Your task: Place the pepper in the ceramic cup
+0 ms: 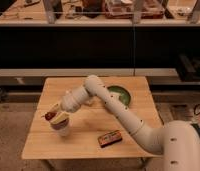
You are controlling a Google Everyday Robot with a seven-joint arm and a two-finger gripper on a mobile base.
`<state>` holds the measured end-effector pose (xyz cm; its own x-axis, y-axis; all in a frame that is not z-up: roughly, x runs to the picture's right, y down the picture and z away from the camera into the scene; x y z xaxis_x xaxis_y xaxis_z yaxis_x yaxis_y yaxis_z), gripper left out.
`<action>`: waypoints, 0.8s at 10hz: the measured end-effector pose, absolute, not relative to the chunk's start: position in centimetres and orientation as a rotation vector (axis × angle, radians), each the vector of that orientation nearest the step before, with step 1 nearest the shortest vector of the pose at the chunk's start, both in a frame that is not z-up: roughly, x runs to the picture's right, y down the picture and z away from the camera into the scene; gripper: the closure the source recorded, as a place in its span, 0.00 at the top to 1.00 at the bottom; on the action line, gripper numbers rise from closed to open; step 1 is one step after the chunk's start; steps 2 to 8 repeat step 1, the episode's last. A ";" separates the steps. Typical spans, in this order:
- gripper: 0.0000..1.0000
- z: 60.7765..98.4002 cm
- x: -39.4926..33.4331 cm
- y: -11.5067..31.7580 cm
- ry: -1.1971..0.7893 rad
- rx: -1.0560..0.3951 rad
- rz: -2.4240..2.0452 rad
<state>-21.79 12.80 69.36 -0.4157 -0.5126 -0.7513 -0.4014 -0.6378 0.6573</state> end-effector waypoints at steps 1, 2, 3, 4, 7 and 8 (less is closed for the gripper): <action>0.80 69.4 -21.8 12.8 -1.301 1.654 -2.229; 0.80 69.4 -21.8 12.8 -1.301 1.654 -2.229; 0.80 69.4 -21.8 12.8 -1.301 1.654 -2.229; 0.80 69.4 -21.8 12.8 -1.301 1.654 -2.229; 0.80 69.4 -21.8 12.8 -1.301 1.654 -2.229; 0.80 69.4 -21.8 12.8 -1.301 1.654 -2.229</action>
